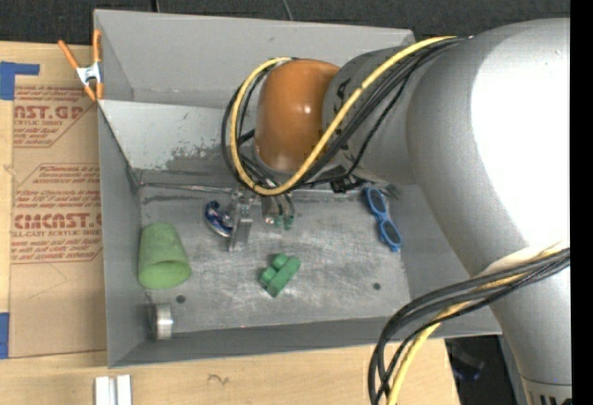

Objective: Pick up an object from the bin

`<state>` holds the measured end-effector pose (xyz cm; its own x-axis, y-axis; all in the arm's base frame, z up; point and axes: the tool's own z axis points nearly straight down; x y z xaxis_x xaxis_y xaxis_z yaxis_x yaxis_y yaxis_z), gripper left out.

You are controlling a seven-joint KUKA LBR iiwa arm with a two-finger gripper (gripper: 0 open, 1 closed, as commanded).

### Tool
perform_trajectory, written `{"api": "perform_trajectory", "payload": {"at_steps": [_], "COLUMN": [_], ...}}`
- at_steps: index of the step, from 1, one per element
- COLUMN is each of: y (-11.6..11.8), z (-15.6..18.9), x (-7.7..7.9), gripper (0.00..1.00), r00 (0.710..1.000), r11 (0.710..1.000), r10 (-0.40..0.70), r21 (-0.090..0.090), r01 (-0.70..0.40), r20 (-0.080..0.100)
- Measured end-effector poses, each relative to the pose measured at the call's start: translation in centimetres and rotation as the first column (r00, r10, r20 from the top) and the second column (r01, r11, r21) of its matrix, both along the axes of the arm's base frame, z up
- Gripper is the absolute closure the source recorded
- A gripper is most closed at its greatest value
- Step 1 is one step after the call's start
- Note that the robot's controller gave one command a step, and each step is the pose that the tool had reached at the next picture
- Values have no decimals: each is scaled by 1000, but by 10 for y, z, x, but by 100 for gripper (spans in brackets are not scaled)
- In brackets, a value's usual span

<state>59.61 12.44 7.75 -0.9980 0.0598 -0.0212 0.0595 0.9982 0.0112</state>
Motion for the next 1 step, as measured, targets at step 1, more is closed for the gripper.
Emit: {"api": "perform_trajectory", "payload": {"at_steps": [1], "y": [-19], "z": [136], "x": [-10], "gripper": [100], "r00": [1000], "r11": [1000], "r10": [27], "r21": [-8], "r01": [-27], "r20": [-12]}}
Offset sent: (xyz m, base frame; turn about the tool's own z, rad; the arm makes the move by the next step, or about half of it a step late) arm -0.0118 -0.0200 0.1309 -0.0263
